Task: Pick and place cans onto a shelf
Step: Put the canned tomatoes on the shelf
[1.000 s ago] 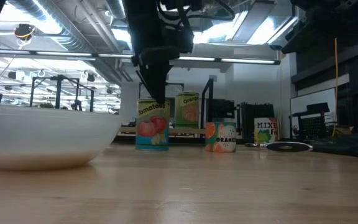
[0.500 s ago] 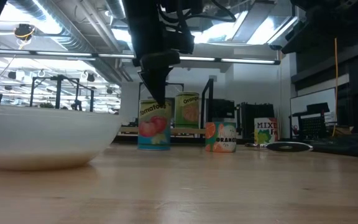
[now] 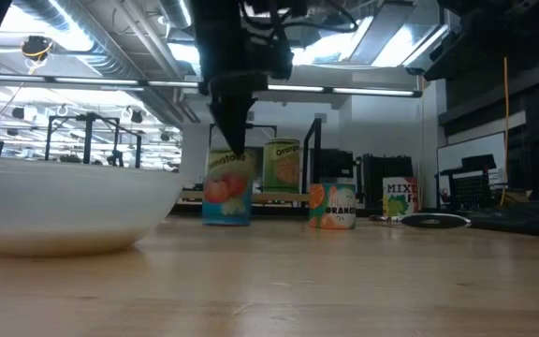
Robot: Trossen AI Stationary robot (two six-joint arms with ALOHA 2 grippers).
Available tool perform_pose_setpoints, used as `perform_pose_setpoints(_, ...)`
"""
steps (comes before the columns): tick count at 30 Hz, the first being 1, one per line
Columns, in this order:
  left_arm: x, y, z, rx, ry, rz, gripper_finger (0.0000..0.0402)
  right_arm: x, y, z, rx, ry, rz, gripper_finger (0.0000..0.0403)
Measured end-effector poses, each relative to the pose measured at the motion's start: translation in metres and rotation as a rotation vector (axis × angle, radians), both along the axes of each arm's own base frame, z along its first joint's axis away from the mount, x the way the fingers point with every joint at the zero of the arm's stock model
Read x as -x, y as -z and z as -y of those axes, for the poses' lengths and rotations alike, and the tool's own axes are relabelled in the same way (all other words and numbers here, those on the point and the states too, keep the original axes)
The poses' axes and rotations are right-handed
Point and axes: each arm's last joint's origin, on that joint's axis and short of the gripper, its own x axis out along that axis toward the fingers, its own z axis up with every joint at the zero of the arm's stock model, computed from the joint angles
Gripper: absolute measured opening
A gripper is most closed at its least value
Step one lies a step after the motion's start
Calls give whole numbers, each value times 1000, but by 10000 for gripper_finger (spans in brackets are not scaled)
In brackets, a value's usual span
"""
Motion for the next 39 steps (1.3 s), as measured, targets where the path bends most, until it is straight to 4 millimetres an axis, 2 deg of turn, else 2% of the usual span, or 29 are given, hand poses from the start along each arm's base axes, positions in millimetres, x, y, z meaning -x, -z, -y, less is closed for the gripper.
perform_pose_setpoints(5, -5, -27, -3, -11, 28, 13, 1, 0, 0, 0, 0, 0, 0, 53)
perform_pose_setpoints(9, -5, -53, -15, -31, 29, -1, 1, 0, 0, 0, 0, 0, 0, 53)
perform_pose_setpoints(15, 1, -87, -44, -107, -9, -32, 0, 0, 0, 0, 0, 0, 1, 53)
perform_pose_setpoints(19, 9, -103, -70, -142, -46, -70, 0, 0, 0, 0, 0, 0, 1, 53)
perform_pose_setpoints(31, 68, -115, -149, -203, -281, -206, 0, 0, 0, 0, 0, 0, 4, 53)
perform_pose_setpoints(35, 98, -98, -168, -199, -341, -241, 0, 0, -1, 0, 0, -1, 4, 53)
perform_pose_setpoints(39, 124, -78, -183, -181, -354, -163, 0, 0, -1, 0, 0, 0, 4, 53)
